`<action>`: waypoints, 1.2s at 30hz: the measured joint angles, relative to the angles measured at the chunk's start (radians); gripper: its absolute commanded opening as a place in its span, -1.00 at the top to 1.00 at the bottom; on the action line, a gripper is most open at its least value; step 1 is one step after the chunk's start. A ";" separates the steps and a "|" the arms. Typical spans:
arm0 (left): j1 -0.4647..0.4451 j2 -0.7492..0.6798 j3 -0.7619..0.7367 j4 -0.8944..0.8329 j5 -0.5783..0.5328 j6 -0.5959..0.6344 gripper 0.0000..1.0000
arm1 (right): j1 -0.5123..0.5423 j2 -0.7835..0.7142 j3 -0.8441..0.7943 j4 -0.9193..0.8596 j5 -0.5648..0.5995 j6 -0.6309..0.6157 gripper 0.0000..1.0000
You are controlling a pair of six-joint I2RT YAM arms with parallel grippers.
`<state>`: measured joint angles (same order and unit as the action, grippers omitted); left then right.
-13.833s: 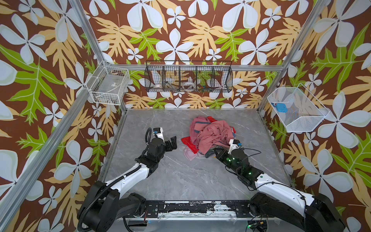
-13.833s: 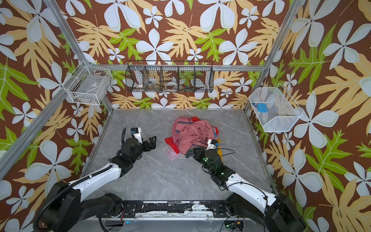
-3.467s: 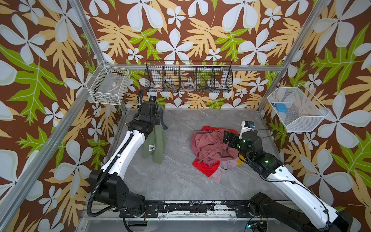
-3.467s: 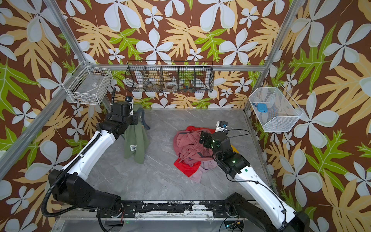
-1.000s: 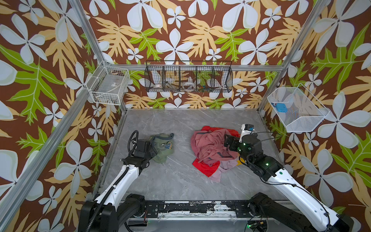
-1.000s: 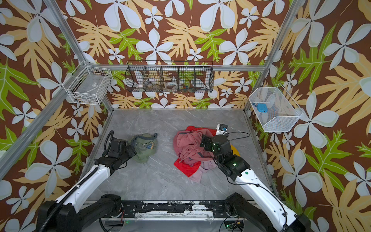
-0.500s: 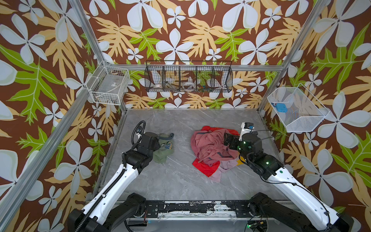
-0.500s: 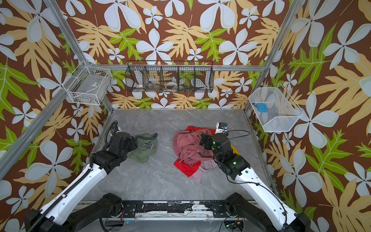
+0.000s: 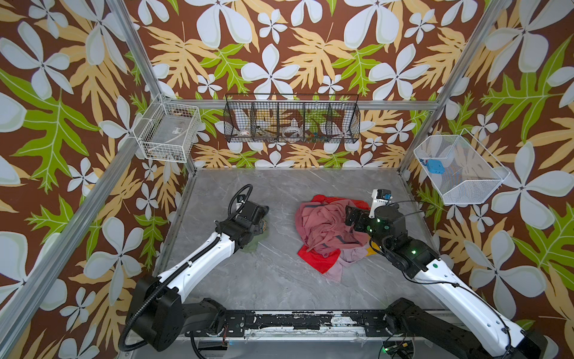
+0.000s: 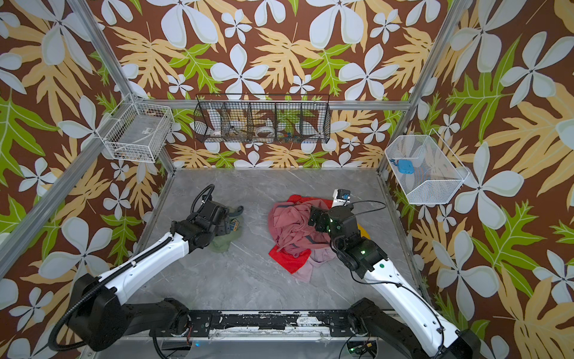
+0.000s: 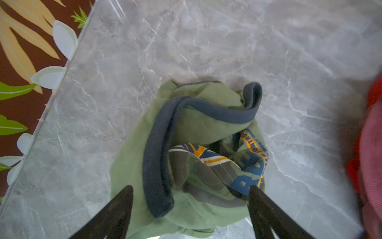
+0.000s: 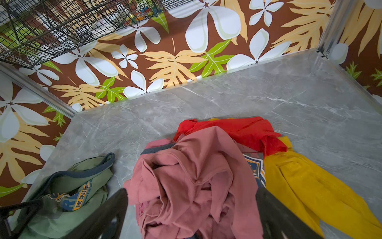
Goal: Pick out a specific cloth from the pile
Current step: 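Open the left gripper and lift it off the green shirt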
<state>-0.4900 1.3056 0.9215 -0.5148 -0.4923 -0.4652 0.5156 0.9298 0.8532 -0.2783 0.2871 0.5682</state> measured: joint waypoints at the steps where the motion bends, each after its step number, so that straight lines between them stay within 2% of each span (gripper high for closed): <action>1: 0.000 0.020 0.000 0.000 0.012 0.000 -1.00 | 0.000 0.002 0.000 0.000 0.000 -0.001 -0.93; 10: 0.012 0.187 -0.005 0.056 0.089 0.051 -1.00 | 0.000 0.042 0.040 -0.019 -0.027 -0.023 -0.92; 16: 0.042 0.287 0.011 0.085 0.145 0.078 -0.88 | 0.000 0.026 0.038 -0.034 -0.021 -0.031 -0.94; 19: 0.051 0.325 0.022 0.102 0.180 0.100 -0.65 | 0.000 0.016 0.037 -0.037 -0.019 -0.034 -0.94; 22: 0.069 0.350 0.030 0.117 0.209 0.116 -0.27 | 0.000 0.005 0.037 -0.037 -0.018 -0.041 -0.94; 25: 0.110 0.355 0.028 0.140 0.253 0.121 0.22 | 0.000 -0.009 0.032 -0.036 -0.014 -0.048 -0.95; 27: 0.142 0.356 0.027 0.159 0.290 0.122 0.43 | 0.000 -0.015 0.024 -0.035 -0.011 -0.049 -0.95; 29: 0.163 0.363 0.038 0.166 0.320 0.126 0.52 | 0.000 -0.015 0.021 -0.036 -0.005 -0.050 -0.95; 36: 0.190 0.415 0.098 0.171 0.323 0.151 0.72 | 0.000 -0.005 0.024 -0.036 -0.001 -0.053 -0.95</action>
<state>-0.3004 1.7206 1.0195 -0.3443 -0.1688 -0.3138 0.5156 0.9249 0.8776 -0.3141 0.2859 0.5156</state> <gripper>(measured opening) 0.162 0.975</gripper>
